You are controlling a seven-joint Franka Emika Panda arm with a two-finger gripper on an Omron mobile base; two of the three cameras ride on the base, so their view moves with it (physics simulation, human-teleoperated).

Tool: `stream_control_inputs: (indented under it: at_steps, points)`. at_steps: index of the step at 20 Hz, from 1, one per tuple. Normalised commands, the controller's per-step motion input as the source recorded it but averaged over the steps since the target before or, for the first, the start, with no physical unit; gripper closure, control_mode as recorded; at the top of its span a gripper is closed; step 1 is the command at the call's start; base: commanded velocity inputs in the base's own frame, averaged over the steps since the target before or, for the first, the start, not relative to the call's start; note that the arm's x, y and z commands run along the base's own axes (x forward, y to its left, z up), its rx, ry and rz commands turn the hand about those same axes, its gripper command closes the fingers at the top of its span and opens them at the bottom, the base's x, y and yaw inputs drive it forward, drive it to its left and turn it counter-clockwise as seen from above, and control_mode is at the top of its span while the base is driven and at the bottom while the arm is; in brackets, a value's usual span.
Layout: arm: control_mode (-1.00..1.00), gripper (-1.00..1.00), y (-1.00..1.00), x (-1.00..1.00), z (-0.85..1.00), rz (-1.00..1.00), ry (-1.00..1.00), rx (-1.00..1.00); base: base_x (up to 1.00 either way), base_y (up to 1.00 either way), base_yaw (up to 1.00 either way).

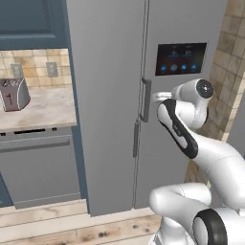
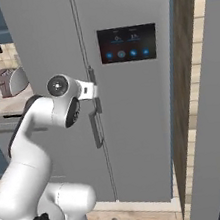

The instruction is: Take the cake and donut from the fridge and place them on the empty tray on the dining counter.

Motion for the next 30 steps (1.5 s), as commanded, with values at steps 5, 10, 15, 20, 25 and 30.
stream_control_inputs:
  at_steps: [5,10,15,20,25,30]
  points:
    - [-1.00,-1.00,-0.02,0.42,-0.08,0.00,0.00,0.00,0.00,0.00,0.00]
    - [-1.00,-1.00,-0.02,0.48,-0.27,0.00,0.00,0.00,0.00,0.00,0.00]
    - [-1.00,-1.00,0.00,0.57,-0.26,0.00,0.00,0.00,0.00,0.00,0.00]
    - [-1.00,-1.00,-0.05,0.63,-0.15,0.01,0.00,0.00,0.00,0.00,0.00]
    - [-1.00,-1.00,-0.14,0.59,-0.12,0.01,0.00,0.01,0.00,0.00,0.00]
    - [-1.00,-1.00,-0.08,0.57,-0.15,0.02,0.00,0.00,0.00,0.00,0.00]
